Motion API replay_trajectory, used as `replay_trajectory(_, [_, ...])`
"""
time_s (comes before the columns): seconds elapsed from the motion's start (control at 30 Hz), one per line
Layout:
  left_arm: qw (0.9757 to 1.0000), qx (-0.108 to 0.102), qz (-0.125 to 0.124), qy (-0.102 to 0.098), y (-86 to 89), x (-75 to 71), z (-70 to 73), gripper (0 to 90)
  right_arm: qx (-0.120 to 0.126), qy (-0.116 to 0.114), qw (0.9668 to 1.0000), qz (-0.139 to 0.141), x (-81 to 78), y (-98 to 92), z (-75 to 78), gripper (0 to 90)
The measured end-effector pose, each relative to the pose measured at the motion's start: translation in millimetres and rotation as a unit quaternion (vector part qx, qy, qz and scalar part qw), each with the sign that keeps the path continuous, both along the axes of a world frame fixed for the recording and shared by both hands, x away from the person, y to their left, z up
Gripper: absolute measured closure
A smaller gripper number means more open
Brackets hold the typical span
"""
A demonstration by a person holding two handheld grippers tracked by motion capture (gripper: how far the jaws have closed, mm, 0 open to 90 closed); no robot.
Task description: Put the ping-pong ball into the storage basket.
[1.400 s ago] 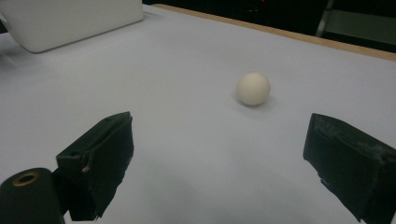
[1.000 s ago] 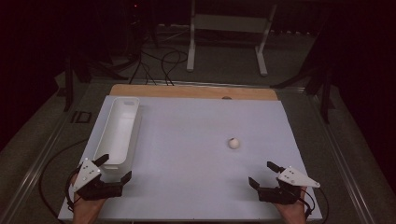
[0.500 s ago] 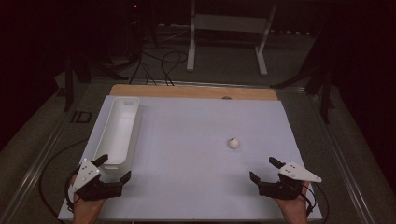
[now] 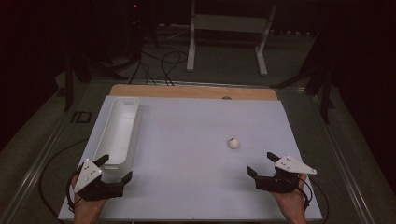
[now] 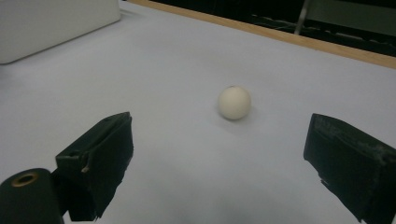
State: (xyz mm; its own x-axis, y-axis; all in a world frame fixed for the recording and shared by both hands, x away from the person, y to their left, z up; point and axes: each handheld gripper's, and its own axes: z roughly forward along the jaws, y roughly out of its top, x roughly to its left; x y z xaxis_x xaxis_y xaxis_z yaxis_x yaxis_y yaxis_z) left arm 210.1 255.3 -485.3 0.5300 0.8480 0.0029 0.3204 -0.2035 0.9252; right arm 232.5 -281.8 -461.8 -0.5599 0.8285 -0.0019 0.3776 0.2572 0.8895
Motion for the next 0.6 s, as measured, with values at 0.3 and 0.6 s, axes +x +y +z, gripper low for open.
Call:
replay_trajectory(0.3, [1.0000, 0.004, -0.002, 0.001, -0.4, 0.1, -0.2, 0.0, -0.003, 0.003, 1.0000, -0.002, 8.8, 7.9, 4.8, 7.9])
replay_trajectory(0.6, [1.0000, 0.004, -0.006, 0.003, -0.3, 0.3, -0.3, 0.0, -0.013, 0.013, 0.9998, -0.008, 19.3, 13.3, 6.9, 7.8])
